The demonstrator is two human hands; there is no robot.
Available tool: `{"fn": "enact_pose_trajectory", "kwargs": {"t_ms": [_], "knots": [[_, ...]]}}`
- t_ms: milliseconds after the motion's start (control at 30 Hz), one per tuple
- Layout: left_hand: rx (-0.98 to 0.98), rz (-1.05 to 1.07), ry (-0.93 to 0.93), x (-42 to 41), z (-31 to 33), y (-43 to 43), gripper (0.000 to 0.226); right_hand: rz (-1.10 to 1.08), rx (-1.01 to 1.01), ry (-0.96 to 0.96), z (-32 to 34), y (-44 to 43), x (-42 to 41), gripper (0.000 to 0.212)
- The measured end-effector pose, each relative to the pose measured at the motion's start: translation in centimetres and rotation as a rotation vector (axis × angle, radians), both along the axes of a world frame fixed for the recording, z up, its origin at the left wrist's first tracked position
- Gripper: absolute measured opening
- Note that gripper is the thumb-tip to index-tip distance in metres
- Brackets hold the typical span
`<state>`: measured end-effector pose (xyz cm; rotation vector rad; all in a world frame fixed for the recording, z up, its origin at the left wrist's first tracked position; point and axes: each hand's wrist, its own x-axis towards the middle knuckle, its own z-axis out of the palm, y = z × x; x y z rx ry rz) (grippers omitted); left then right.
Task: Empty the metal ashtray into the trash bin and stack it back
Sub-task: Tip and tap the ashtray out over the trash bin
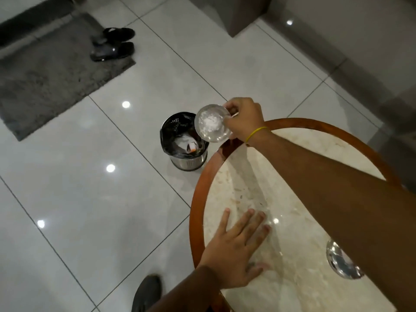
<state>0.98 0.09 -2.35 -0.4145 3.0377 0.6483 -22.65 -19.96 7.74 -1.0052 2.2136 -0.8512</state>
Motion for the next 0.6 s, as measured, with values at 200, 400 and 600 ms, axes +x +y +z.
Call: {"fn": "enact_pose_trajectory", "kwargs": {"t_ms": [200, 400, 600], "knots": [[0.097, -0.022, -0.016, -0.2, 0.3, -0.4, 0.091, 0.238, -0.025, 0.280, -2.8, -4.2, 2.9, 0.027], [0.102, 0.004, 0.009, -0.3, -0.1, 0.0, 0.087, 0.543, -0.011, 0.449, -5.7, -6.1, 5.3, 0.021], [0.135, 0.009, 0.030, -0.3, -0.1, 0.0, 0.088, 0.688, -0.013, 0.594, -6.7, -7.2, 6.0, 0.016]]}}
